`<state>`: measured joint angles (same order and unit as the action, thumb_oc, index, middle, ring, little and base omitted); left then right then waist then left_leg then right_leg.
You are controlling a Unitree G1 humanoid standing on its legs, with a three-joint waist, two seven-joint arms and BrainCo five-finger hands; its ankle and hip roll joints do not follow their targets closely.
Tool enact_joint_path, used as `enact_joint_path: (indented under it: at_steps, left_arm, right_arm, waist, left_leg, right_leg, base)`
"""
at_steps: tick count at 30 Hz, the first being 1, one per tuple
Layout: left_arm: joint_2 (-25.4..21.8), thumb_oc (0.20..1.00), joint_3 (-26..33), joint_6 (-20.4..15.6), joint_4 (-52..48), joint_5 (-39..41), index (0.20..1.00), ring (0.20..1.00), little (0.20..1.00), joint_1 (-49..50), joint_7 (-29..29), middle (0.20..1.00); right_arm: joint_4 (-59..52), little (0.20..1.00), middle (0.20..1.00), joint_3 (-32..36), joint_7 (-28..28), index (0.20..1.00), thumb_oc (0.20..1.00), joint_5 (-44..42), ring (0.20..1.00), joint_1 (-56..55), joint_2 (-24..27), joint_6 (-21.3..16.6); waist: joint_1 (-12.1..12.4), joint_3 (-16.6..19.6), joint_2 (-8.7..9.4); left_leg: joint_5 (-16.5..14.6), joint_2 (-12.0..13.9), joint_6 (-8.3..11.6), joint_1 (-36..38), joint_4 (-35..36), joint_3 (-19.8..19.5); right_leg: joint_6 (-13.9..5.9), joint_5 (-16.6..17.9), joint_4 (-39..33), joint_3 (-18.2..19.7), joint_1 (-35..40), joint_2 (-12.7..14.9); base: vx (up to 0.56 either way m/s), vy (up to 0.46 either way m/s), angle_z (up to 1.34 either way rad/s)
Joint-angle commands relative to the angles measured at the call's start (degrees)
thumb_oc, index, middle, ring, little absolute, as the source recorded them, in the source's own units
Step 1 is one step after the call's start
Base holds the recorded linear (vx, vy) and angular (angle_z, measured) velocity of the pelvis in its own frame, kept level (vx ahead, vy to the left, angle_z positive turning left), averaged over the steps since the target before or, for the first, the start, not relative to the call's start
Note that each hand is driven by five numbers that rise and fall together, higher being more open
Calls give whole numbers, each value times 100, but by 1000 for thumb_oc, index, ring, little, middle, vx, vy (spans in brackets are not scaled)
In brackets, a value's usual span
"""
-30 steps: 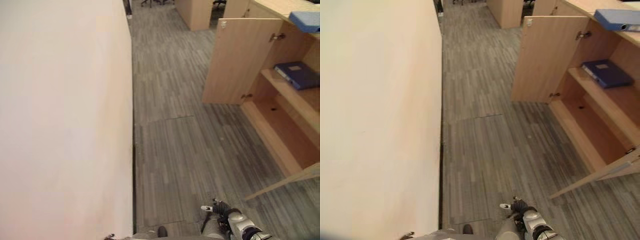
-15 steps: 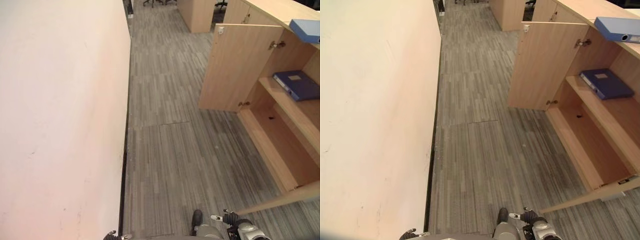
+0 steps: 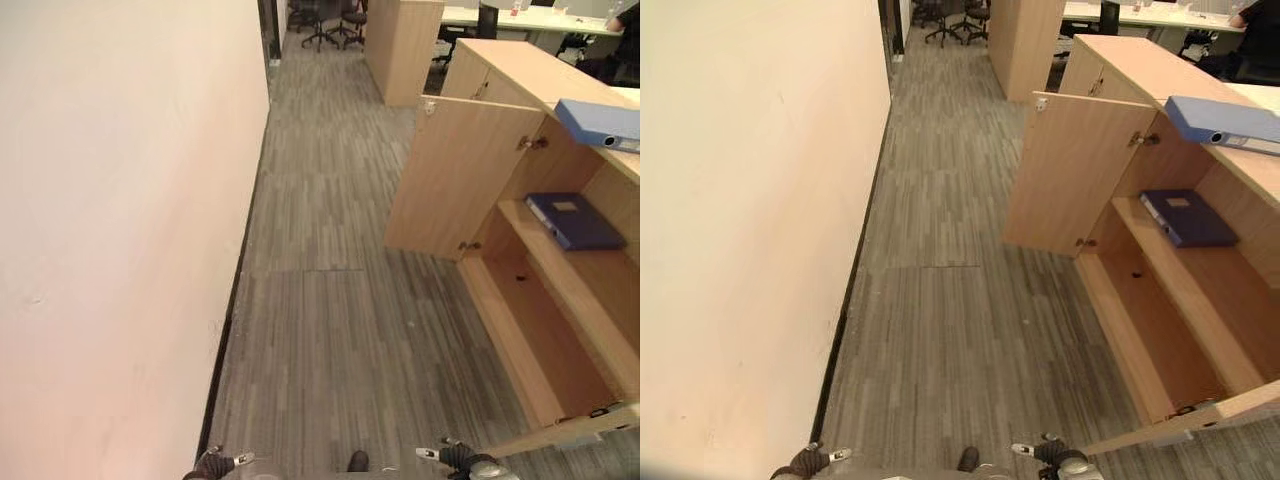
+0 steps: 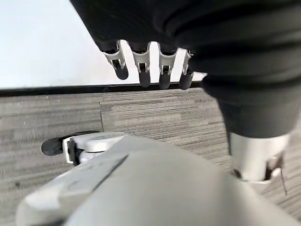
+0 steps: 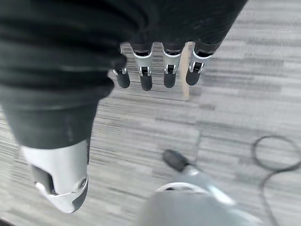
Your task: Put the empty folder in the office cabinet
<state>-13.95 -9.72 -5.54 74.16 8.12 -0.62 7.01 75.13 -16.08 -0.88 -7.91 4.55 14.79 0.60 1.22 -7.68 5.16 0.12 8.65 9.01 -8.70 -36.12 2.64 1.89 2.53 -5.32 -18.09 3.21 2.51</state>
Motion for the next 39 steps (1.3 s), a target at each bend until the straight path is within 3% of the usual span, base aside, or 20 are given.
enact_joint_path:
  at_steps: [1, 2, 3, 4, 5, 6, 9, 11, 14, 17, 20, 24, 26, 27, 30, 31, 33, 34, 36, 39]
  left_arm:
    - [44, 1000, -111, -67, -59, 212, 1000, 1000, 1000, 52, 47, 1000]
    - [27, 1000, -82, -78, -4, 249, 1000, 1000, 1000, 88, 47, 1000]
    - [27, 1000, -81, -78, -4, 249, 1000, 1000, 1000, 88, 47, 1000]
    - [0, 1000, -48, -94, 31, 341, 1000, 1000, 1000, 99, 60, 1000]
    - [0, 1000, -48, -95, 31, 341, 1000, 1000, 1000, 100, 60, 1000]
    - [1, 1000, -25, -104, 74, 366, 1000, 1000, 1000, 107, 70, 1000]
    - [21, 1000, 30, -85, 168, 326, 1000, 1000, 1000, 178, 26, 1000]
    - [51, 1000, 63, -64, 222, 270, 1000, 1000, 1000, 255, 21, 1000]
    - [34, 1000, 165, -59, 269, 279, 1000, 1000, 1000, 299, 13, 1000]
    - [4, 1000, 187, -58, 231, 278, 1000, 1000, 1000, 285, 12, 1000]
    - [-79, 1000, 109, -41, 76, 166, 1000, 1000, 1000, 178, 1, 1000]
    - [-164, 1000, 61, -19, -77, 117, 1000, 1000, 1000, 132, 9, 1000]
    - [-194, 1000, 62, 5, -76, 75, 1000, 1000, 1000, 139, -30, 1000]
    - [-173, 1000, 84, 18, -23, 96, 1000, 1000, 1000, 144, -64, 1000]
    - [-155, 1000, 75, 12, 54, 48, 1000, 1000, 1000, 154, -61, 1000]
    - [-130, 1000, 43, 22, 123, -7, 1000, 1000, 1000, 170, -95, 1000]
    - [-132, 1000, 50, 31, 156, -62, 1000, 1000, 1000, 189, -104, 1000]
    - [-132, 1000, 50, 31, 156, -62, 1000, 1000, 1000, 189, -104, 1000]
    - [-144, 1000, 104, 38, 168, -162, 1000, 1000, 1000, 208, -119, 1000]
    - [-174, 1000, 147, 42, 241, -279, 1000, 1000, 1000, 187, -110, 1000]
  right_arm:
    - [133, 1000, 1000, -58, 25, 1000, 1000, -171, 1000, 178, 103, -58]
    - [149, 1000, 1000, -113, 11, 1000, 1000, -50, 1000, 157, 126, -60]
    - [149, 1000, 1000, -113, 11, 1000, 1000, -50, 1000, 157, 126, -60]
    - [127, 1000, 1000, -139, 10, 1000, 1000, 20, 1000, 133, 148, -76]
    - [126, 1000, 1000, -140, 10, 1000, 1000, 20, 1000, 132, 148, -75]
    - [126, 1000, 1000, -138, 10, 1000, 1000, 59, 1000, 83, 167, -89]
    - [149, 1000, 1000, -79, -7, 1000, 1000, 76, 1000, 22, 161, -90]
    - [207, 1000, 1000, -22, -23, 1000, 1000, 100, 1000, -60, 121, -81]
    - [243, 1000, 1000, 59, -78, 1000, 1000, 100, 1000, -159, -5, -24]
    - [239, 1000, 1000, 10, -106, 1000, 1000, 194, 1000, -144, -56, -5]
    - [102, 1000, 1000, -83, -139, 1000, 1000, 297, 1000, 19, -78, -17]
    - [-128, 1000, 1000, -203, -115, 1000, 1000, 327, 1000, 128, -64, -30]
    - [-219, 1000, 1000, -246, -123, 1000, 1000, 284, 1000, 183, -104, -59]
    - [-300, 1000, 1000, -354, -165, 1000, 1000, 261, 1000, 235, -118, -78]
    - [-409, 1000, 1000, -393, -185, 1000, 1000, 265, 1000, 315, -88, -116]
    - [-524, 1000, 1000, -418, -217, 1000, 1000, 276, 1000, 415, -62, -115]
    - [-616, 1000, 1000, -448, -236, 1000, 1000, 268, 1000, 507, -37, -102]
    - [-616, 1000, 1000, -448, -236, 1000, 1000, 268, 1000, 507, -36, -102]
    - [-621, 1000, 1000, -397, -242, 1000, 1000, 252, 1000, 594, 16, -73]
    - [-544, 1000, 1000, -363, -261, 1000, 1000, 260, 1000, 537, 26, -63]
  waist:
    - [119, -315, -126]
    - [207, -277, -186]
    - [197, -267, -180]
    - [268, -253, -310]
    - [270, -265, -306]
    - [271, -259, -370]
    - [317, -186, -433]
    - [335, -50, -501]
    - [312, 187, -428]
    - [344, 270, -386]
    - [360, 278, -395]
    - [293, 129, -461]
    - [269, 9, -472]
    - [217, -70, -536]
    - [241, -164, -597]
    - [210, -253, -618]
    - [186, -330, -557]
    - [186, -336, -562]
    - [100, -392, -422]
    - [90, -358, -328]
  left_leg:
    - [60, -273, -595, -13, 1095, 311]
    - [354, -319, -516, -213, 2364, 8]
    - [378, -329, -517, -213, 2396, 2]
    - [904, -211, -374, -288, 3424, -315]
    - [925, -214, -372, -250, 3468, -310]
    - [1158, -130, -212, -420, 4024, -274]
    - [1085, -66, -219, -370, 4112, -138]
    - [1243, -129, -206, -241, 4112, -270]
    - [1018, -431, -421, 61, 4112, -107]
    - [828, -648, -595, 191, 4112, -57]
    - [427, -1128, -1012, 561, 4112, 68]
    - [225, -1376, -1264, 882, 4112, 0]
    - [95, -1462, -1342, 1102, 4112, 8]
    - [7, -1428, -1328, 1258, 4112, -69]
    - [-40, -1396, -1303, 1370, 4112, -94]
    - [-94, -1337, -1236, 1446, 4112, -111]
    - [-162, -1307, -1167, 1546, 4112, -131]
    - [-165, -1301, -1165, 1554, 4112, -132]
    - [-337, -1273, -1051, 1760, 4112, -152]
    - [-531, -1271, -1005, 1955, 4112, -233]
  right_leg:
    - [-423, -284, 216, 258, 349, 92]
    - [-475, -394, 164, 328, 471, 80]
    - [-476, -394, 165, 319, 461, 87]
    - [-488, -530, 176, 403, 655, 0]
    - [-487, -536, 178, 404, 671, 5]
    - [-509, -685, 195, 456, 840, 6]
    - [-573, -749, 238, 576, 959, 35]
    - [-634, -821, 299, 631, 1052, 105]
    - [-823, -801, 566, 745, 1021, 514]
    - [-944, -660, 855, 797, 870, 706]
    - [-1174, 99, 2265, 734, 312, 1202]
    - [-1077, 784, 3522, 614, -83, 1512]
    - [-1058, 708, 4057, 474, -264, 1554]
    - [-927, 372, 4070, 458, -627, 1303]
    - [-904, 281, 3666, 138, -808, 1329]
    - [-935, 341, 2877, -4, -992, 1244]
    - [-1036, 593, 1773, 41, -1060, 1141]
    - [-1035, 600, 1758, 37, -1044, 1134]
    - [-1276, 1056, 547, 204, -1232, 1038]
    - [-1312, 1127, 165, 260, -1151, 990]
  base:
    - [300, 109, 22]
    - [167, 85, 18]
    - [367, 175, 7]
    - [202, 88, -4]
    - [419, 194, -11]
    - [221, 102, -14]
    - [331, 219, -34]
    - [364, 284, -63]
    - [306, 268, -28]
    - [272, 325, -24]
    - [214, 358, -33]
    - [141, 248, 4]
    - [201, 216, 16]
    - [176, 79, 13]
    - [150, 8, 19]
    - [152, -128, 20]
    - [164, -144, 3]
    - [150, -122, -7]
    - [304, -212, 0]
    - [321, -196, 4]
